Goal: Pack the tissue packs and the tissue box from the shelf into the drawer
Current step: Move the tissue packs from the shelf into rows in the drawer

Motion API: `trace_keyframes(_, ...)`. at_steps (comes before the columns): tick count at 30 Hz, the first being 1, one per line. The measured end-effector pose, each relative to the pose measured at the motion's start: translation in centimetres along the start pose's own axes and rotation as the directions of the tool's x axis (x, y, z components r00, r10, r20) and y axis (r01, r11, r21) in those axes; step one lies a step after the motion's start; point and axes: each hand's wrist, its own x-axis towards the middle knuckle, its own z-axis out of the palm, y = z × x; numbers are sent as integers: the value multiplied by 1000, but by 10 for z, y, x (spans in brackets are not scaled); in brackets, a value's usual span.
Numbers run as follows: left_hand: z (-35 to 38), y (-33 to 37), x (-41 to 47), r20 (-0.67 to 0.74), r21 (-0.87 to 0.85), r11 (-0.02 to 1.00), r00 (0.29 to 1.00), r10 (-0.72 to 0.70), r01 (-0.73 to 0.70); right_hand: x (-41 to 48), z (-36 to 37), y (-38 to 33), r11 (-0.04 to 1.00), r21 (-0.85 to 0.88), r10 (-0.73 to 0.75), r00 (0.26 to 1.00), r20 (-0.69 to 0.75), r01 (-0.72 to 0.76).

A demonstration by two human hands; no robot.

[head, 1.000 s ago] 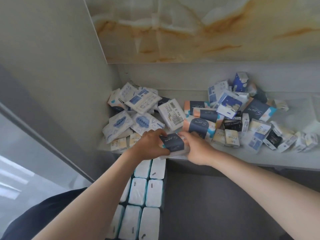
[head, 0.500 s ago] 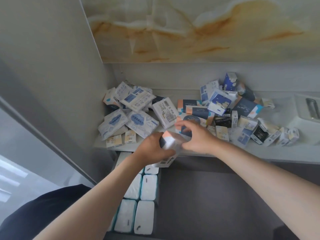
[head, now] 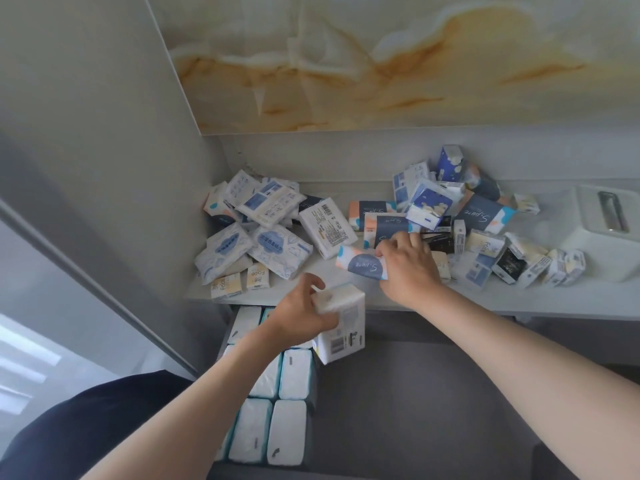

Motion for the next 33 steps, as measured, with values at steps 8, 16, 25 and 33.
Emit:
trace_keyframes(8, 32, -13, -8, 216, 454, 888, 976, -35, -69, -13, -56, 4, 908, 393, 25, 954, 298, -147)
trace_keyframes(16, 78, -39, 6, 175, 652, 754, 984, -44, -82, -49, -32, 18, 966, 123, 36, 594, 803, -225)
trace_keyframes(25, 86, -55, 27, 220, 891, 360, 957, 190, -276, -66, 59, -8, 986, 76, 27, 597, 802, -146)
trace_keyframes(33, 67, -80, 30, 447, 798, 303, 849, 281, -520, -53, 97, -26, 992, 70, 13, 645, 764, -103)
